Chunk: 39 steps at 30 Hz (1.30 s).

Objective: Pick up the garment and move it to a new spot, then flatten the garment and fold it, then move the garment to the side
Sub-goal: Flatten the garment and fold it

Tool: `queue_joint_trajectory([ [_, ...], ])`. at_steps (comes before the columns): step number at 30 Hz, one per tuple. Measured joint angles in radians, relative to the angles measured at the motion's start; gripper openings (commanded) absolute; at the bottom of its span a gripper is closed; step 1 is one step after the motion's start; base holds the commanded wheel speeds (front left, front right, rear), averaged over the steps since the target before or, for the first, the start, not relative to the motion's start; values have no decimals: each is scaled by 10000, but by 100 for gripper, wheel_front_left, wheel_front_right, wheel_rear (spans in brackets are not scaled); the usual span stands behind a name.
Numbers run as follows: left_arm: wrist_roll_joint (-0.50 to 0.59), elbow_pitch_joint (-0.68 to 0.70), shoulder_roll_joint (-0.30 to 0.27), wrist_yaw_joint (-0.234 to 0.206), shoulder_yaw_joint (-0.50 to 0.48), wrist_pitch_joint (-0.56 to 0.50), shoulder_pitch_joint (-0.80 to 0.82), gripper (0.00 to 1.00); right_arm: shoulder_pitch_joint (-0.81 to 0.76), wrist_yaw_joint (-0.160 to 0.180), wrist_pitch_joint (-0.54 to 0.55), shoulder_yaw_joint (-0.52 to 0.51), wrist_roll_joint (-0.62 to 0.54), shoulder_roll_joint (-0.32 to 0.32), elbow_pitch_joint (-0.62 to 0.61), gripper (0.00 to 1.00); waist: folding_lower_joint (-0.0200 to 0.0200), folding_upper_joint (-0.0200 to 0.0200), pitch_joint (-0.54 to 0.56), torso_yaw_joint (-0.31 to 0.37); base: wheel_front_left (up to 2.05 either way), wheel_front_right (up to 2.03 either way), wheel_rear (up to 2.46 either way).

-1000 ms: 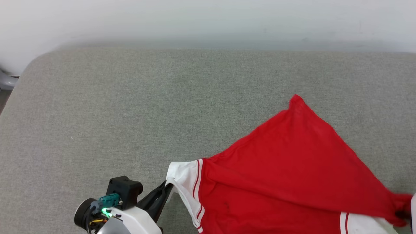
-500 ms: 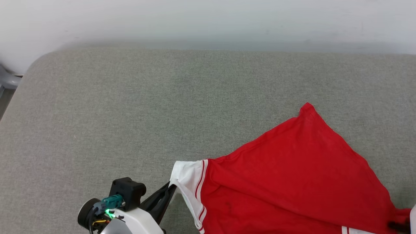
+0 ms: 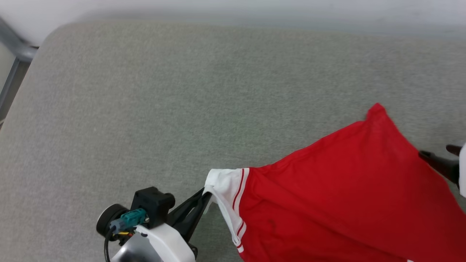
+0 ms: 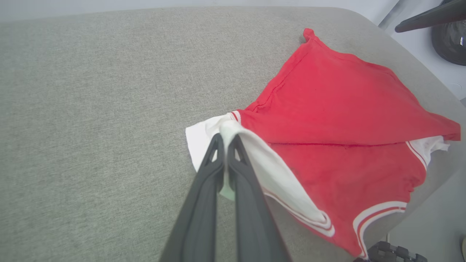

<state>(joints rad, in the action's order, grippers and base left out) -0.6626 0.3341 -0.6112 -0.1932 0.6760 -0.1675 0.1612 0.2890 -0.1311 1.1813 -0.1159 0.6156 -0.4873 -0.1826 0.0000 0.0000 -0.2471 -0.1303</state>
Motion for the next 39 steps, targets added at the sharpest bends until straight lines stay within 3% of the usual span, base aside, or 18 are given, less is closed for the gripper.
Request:
queue_joint_trajectory([
  [9,100,-138,451,261,249,84,534,0,1837,0,395,922,-918,151,1488,100,1,0,-977,-1004,0,0,0],
  [17,100,-443,686,422,343,305,687,0,2430,0,107,961,-1523,12,2970,100,1,0,-1559,-1900,0,0,0],
  [28,100,-552,811,485,370,403,895,0,2735,0,-468,982,-1647,-88,3824,100,0,0,-1896,-2259,0,0,0],
  [29,100,-558,819,485,372,405,902,0,2735,0,-502,997,-1647,-81,3860,45,-1,0,-1901,-2264,0,0,0],
  [30,100,-570,825,485,376,408,903,0,2734,0,-564,1020,-1647,-79,3896,7,-1,0,-1901,-2268,0,0,0],
  [31,100,-585,828,485,380,428,905,0,2734,0,-594,1045,-1649,-77,3931,0,-1,0,-1896,-2270,0,0,0],
  [39,71,-715,784,435,303,514,911,0,2768,0,-1584,1285,-1641,23,4274,0,0,0,-1599,-2138,0,0,0],
])
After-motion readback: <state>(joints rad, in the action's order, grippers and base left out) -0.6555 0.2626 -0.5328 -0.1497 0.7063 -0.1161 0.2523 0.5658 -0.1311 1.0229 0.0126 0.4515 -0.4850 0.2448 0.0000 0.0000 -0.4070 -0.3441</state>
